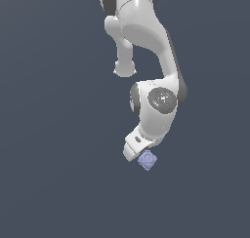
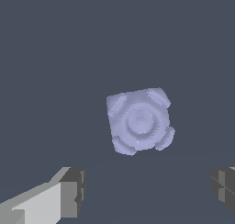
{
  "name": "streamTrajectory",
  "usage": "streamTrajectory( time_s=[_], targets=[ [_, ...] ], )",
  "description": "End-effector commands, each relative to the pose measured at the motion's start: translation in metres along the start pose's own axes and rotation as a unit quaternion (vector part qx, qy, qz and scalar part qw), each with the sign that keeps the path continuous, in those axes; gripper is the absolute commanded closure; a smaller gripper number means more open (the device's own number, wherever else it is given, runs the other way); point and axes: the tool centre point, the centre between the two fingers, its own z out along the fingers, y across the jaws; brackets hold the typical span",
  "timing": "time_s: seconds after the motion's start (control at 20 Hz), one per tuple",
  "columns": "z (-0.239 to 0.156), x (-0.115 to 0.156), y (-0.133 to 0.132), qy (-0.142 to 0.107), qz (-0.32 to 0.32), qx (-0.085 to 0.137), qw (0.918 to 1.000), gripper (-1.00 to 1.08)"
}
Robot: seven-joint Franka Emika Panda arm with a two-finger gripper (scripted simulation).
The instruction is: Pick up the object and move it to a goal position.
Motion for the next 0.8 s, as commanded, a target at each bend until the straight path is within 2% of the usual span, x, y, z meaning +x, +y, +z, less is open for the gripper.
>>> streamTrajectory(
  time_s=[0.0,0.35,0.75],
  targets=[
    [0.005,0.01,0.001,0.002,-0.027,0.0,0.9996,-0.92],
    [0.015,0.027,0.003,0.007,-0.072,0.001,0.9974,-0.92],
    [0.019,0.03,0.003,0.008,-0.082,0.002,0.9966,-0.92]
  ],
)
